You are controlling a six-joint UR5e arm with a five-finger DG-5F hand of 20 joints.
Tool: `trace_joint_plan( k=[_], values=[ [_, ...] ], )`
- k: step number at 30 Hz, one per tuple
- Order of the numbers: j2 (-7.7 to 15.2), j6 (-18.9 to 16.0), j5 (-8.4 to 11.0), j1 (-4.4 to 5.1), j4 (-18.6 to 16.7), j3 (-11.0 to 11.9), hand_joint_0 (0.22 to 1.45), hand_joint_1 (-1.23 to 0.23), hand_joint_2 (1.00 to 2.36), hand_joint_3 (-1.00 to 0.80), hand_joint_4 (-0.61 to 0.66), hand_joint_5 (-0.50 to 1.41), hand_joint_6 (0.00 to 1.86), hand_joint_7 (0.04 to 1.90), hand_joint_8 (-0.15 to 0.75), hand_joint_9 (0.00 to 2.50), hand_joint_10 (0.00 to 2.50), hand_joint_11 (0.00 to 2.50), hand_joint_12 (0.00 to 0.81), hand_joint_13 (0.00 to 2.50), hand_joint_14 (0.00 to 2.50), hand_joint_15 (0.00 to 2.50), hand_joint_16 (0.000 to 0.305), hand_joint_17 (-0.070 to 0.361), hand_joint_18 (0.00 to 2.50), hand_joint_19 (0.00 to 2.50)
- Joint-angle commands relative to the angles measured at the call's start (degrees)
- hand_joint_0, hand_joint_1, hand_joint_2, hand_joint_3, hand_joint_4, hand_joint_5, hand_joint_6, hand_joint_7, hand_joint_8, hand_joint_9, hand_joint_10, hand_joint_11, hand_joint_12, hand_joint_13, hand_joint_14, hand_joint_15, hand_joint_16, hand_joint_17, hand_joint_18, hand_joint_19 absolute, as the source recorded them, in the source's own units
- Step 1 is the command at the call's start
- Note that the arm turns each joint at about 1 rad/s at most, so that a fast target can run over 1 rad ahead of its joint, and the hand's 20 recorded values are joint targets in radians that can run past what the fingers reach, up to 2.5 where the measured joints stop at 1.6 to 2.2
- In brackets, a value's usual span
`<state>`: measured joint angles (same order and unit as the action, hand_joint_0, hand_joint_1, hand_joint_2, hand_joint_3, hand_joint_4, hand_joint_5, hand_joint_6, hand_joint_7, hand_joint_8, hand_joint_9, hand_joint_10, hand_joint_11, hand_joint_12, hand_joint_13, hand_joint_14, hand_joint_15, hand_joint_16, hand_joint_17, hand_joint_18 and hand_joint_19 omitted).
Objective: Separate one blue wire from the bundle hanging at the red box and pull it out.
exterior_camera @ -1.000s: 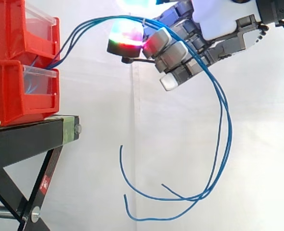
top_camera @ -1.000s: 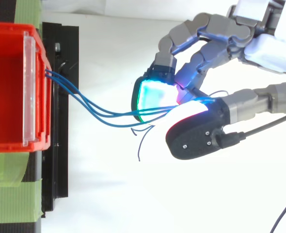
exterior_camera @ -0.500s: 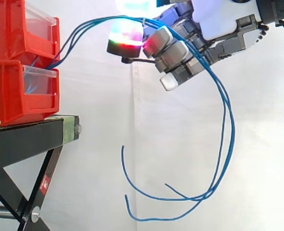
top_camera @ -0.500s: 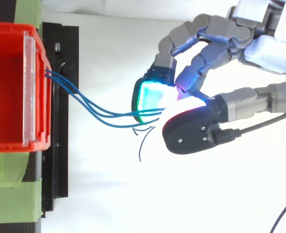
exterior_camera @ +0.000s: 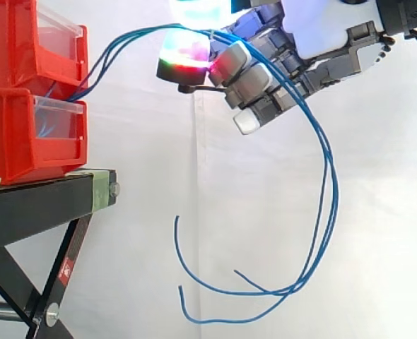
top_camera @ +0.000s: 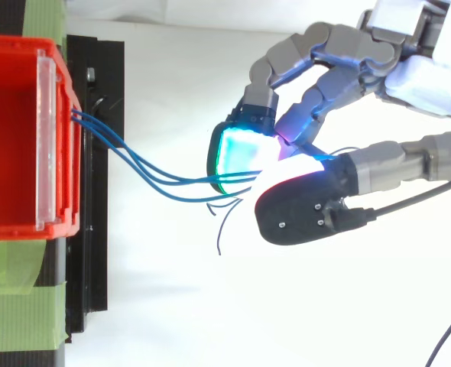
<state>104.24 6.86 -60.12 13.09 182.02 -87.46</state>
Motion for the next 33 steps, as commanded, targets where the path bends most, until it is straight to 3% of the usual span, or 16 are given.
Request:
trace_joint_plan(
  k=[1,14,29,30,33],
  values=[
    [0.00,0.00,0.00,-0.09,0.00,0.01,0.65,-0.96,1.02,-0.15,0.15,-0.23,0.95,0.89,0.302,0.77,0.38,1.56,0.403,0.59,0.71,1.52,0.054,0.122,0.62,0.65],
    [0.00,0.00,0.00,-0.09,0.00,0.01,0.63,-0.99,1.02,-0.26,0.15,-0.23,0.95,0.87,0.305,0.72,0.35,1.57,0.389,0.52,0.73,1.50,0.054,0.122,0.57,0.65],
    [0.00,0.00,0.00,0.00,0.26,0.01,0.54,-0.90,1.01,-0.41,0.16,-0.22,0.94,0.85,0.321,0.79,0.44,1.52,0.417,0.59,0.85,1.42,0.055,0.123,0.62,0.70],
    [0.00,0.00,0.00,0.00,0.35,0.01,0.54,-0.90,1.01,-0.41,0.16,-0.22,0.93,0.88,0.321,0.83,0.30,1.60,0.416,0.63,0.71,1.51,0.055,0.123,0.63,0.70],
    [0.00,0.00,0.00,-0.09,0.44,0.01,0.54,-0.89,1.01,-0.40,0.16,-0.22,0.93,0.88,0.323,0.86,0.37,1.58,0.421,0.67,0.70,1.51,0.055,0.124,0.65,0.70]
  ],
)
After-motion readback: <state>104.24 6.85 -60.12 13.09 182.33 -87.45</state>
